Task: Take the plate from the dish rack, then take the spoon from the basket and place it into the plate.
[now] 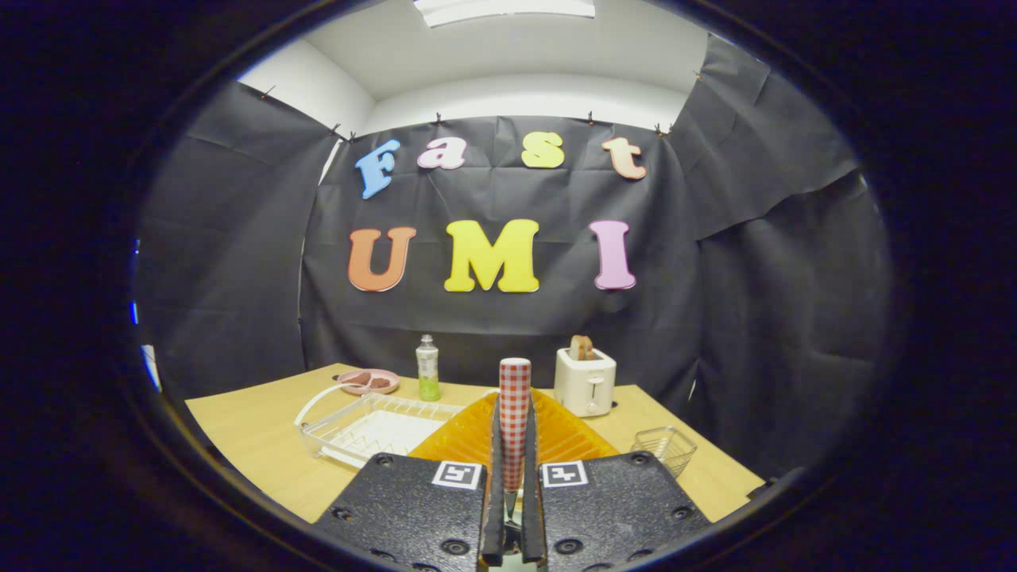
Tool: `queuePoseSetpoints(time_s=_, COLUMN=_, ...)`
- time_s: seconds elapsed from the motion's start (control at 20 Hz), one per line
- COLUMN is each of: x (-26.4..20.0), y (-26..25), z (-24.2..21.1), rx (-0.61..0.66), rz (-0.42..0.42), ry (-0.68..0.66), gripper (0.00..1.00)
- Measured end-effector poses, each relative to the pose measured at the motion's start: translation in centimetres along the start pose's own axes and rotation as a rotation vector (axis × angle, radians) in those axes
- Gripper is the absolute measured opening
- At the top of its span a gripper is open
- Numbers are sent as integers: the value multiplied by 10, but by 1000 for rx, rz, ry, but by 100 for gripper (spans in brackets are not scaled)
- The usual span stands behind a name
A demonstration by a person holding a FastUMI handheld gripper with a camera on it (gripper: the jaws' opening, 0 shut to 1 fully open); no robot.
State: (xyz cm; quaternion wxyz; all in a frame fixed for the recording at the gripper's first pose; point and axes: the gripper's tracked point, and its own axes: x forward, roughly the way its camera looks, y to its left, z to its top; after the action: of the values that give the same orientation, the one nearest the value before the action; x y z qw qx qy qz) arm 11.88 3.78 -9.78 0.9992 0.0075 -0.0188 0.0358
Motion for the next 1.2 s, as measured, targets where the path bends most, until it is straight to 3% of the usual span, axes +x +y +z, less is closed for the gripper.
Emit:
queuePoseSetpoints(time_s=0.2, x=5, y=51, z=-34, rx=-13, rz=34, ry=19, gripper=14)
queuePoseSetpoints(time_s=0.4, x=0, y=69, z=-48, rx=10, rz=19, ry=-13, gripper=14)
queuePoseSetpoints(time_s=0.65, x=-3, y=64, z=-72, rx=38, rz=-27, ry=-6, gripper=15)
queuePoseSetpoints(time_s=1.2, x=-13, y=40, z=-95, rx=61, rz=18, ry=34, gripper=22)
